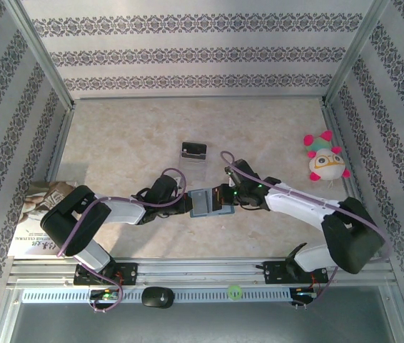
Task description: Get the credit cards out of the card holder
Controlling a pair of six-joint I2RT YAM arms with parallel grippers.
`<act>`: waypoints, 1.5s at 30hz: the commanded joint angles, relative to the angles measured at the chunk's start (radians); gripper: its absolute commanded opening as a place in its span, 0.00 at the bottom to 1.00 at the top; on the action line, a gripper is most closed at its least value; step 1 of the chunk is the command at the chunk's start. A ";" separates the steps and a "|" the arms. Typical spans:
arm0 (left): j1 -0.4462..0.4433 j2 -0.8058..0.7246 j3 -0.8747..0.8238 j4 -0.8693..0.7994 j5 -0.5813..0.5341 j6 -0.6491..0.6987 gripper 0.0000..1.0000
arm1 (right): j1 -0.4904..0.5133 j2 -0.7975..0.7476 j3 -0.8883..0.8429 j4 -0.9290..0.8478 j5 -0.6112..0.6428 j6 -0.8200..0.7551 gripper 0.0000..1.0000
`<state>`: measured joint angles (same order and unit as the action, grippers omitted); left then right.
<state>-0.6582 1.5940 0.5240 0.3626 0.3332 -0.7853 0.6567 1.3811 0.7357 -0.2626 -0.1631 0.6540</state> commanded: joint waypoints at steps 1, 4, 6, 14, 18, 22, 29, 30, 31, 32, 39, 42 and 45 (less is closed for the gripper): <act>0.023 -0.003 -0.016 -0.145 -0.031 0.038 0.00 | -0.006 -0.038 0.039 -0.120 0.049 -0.081 0.00; 0.026 -0.036 -0.005 -0.154 -0.018 0.044 0.10 | -0.006 -0.048 0.097 -0.183 0.033 -0.157 0.00; 0.027 -0.076 -0.001 -0.164 -0.021 0.047 0.24 | -0.006 -0.052 0.144 -0.226 0.029 -0.207 0.00; 0.050 -0.270 0.034 -0.292 -0.018 0.084 0.65 | -0.004 0.016 0.381 -0.317 -0.020 -0.451 0.00; 0.075 -0.370 0.017 -0.360 -0.038 0.097 1.00 | -0.014 0.118 0.564 -0.357 -0.028 -0.589 0.00; 0.108 -0.455 0.001 -0.419 -0.048 0.106 1.00 | -0.039 0.256 0.752 -0.395 -0.036 -0.713 0.00; 0.159 -0.575 -0.043 -0.495 -0.069 0.118 1.00 | -0.075 0.449 1.076 -0.540 -0.131 -1.012 0.00; 0.169 -0.586 -0.048 -0.502 -0.069 0.119 1.00 | -0.075 0.483 1.133 -0.571 -0.142 -1.053 0.00; 0.176 -0.594 -0.049 -0.509 -0.068 0.117 1.00 | -0.075 0.511 1.172 -0.599 -0.142 -1.095 0.00; 0.184 -0.602 -0.049 -0.513 -0.067 0.118 1.00 | -0.075 0.544 1.222 -0.626 -0.136 -1.136 0.00; 0.211 -0.590 -0.019 -0.548 -0.085 0.138 1.00 | -0.085 0.686 1.426 -0.751 -0.103 -1.322 0.00; 0.226 -0.557 -0.012 -0.540 -0.075 0.132 1.00 | -0.089 0.708 1.436 -0.748 -0.087 -1.374 0.00; 0.239 -0.519 0.005 -0.536 -0.056 0.127 1.00 | -0.094 0.737 1.459 -0.752 -0.080 -1.413 0.00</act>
<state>-0.4400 1.0504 0.4892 -0.1436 0.2653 -0.6724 0.5770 2.0914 2.1517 -0.9760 -0.2543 -0.6643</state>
